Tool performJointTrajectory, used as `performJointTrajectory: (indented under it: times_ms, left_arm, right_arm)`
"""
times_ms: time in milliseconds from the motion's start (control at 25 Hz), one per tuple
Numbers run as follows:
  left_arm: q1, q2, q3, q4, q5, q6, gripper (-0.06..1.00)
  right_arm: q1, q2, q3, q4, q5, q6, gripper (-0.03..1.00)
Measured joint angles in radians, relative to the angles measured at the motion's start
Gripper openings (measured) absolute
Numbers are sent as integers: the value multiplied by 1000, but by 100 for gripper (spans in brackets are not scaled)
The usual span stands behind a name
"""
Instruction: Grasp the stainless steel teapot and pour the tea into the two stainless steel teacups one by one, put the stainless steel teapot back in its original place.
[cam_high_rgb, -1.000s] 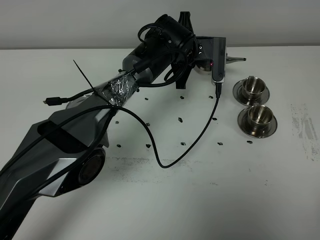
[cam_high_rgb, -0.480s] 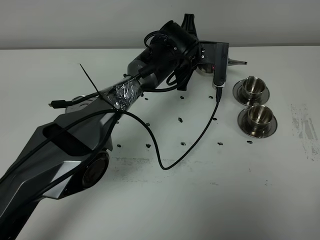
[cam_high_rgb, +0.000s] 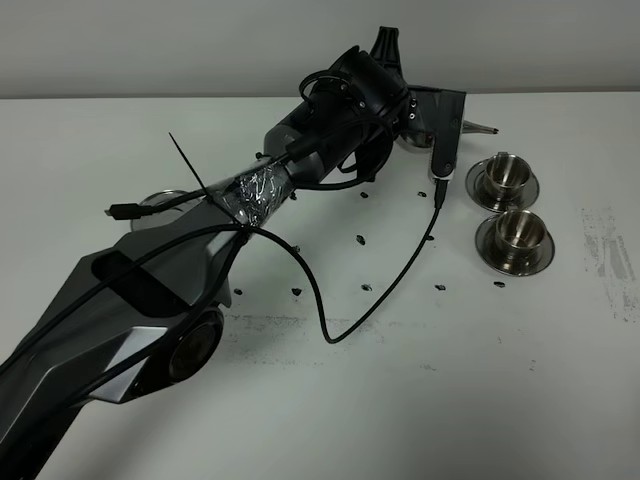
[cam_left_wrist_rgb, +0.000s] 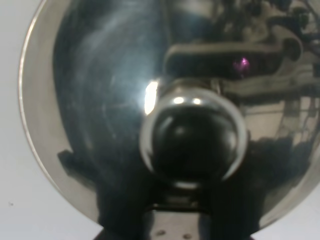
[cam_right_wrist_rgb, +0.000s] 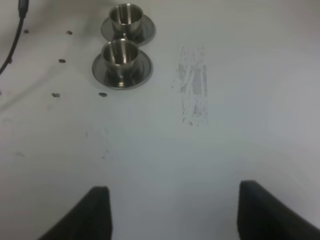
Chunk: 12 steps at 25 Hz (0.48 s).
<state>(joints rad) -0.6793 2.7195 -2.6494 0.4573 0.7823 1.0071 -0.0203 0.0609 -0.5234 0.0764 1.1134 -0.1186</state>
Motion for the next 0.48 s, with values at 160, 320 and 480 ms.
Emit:
performJointTrajectory:
  times_ms: [160,320,480]
  left_arm:
    - [-1,0,0,24,0,0,17]
    - [-1,0,0,42,0,0,17]
    - [-1,0,0,60,0,0,17]
  right_arm:
    - [0,0,0,0,0,0,53]
    - [0,0,0,0,0,0,53]
    - [0,0,0,0,0,0,53]
